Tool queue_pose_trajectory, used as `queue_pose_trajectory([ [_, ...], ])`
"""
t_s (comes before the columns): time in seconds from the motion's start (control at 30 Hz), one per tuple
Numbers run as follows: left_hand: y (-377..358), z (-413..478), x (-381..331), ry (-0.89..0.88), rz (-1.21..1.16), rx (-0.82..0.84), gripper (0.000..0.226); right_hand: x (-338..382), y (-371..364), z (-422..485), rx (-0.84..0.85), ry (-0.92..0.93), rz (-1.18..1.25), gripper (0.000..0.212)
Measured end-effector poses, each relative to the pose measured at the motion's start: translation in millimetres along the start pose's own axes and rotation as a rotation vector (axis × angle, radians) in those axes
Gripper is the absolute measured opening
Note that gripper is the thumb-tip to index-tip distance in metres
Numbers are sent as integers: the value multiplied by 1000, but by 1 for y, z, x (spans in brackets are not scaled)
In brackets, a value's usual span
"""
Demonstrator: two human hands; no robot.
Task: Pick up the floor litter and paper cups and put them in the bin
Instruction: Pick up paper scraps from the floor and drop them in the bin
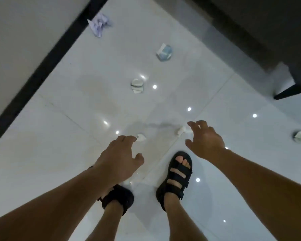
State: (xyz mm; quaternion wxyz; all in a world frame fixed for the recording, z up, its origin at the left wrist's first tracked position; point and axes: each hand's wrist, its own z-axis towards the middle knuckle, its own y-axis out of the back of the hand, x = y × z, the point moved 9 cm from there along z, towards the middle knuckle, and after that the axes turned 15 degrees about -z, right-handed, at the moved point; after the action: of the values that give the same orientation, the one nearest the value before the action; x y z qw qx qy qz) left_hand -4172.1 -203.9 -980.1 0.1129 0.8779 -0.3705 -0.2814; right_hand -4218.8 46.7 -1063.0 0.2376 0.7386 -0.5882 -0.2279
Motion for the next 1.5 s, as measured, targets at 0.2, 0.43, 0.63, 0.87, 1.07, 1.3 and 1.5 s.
queue_pose_trajectory([
  [0.2,-84,84,92,79,-73,77,60,-3,-105,111,-33,10,-85,60],
  [0.43,-103,105,107,97,-235,45,58,49,-112,93,-179,67,204,33],
  [0.63,-49,85,66,37,-519,36,55,146,-6,18,-416,426,427,29],
  [0.87,2,74,82,1,-496,-52,21,204,17,15,-332,619,463,52],
  [1.07,-12,80,175,237,-463,-141,35,199,-74,94,-158,415,-132,77],
  [1.3,-31,77,234,317,-474,-181,34,224,-128,114,-164,369,-90,34],
  [1.5,11,40,198,216,-496,-223,42,230,-63,59,-163,375,21,27],
])
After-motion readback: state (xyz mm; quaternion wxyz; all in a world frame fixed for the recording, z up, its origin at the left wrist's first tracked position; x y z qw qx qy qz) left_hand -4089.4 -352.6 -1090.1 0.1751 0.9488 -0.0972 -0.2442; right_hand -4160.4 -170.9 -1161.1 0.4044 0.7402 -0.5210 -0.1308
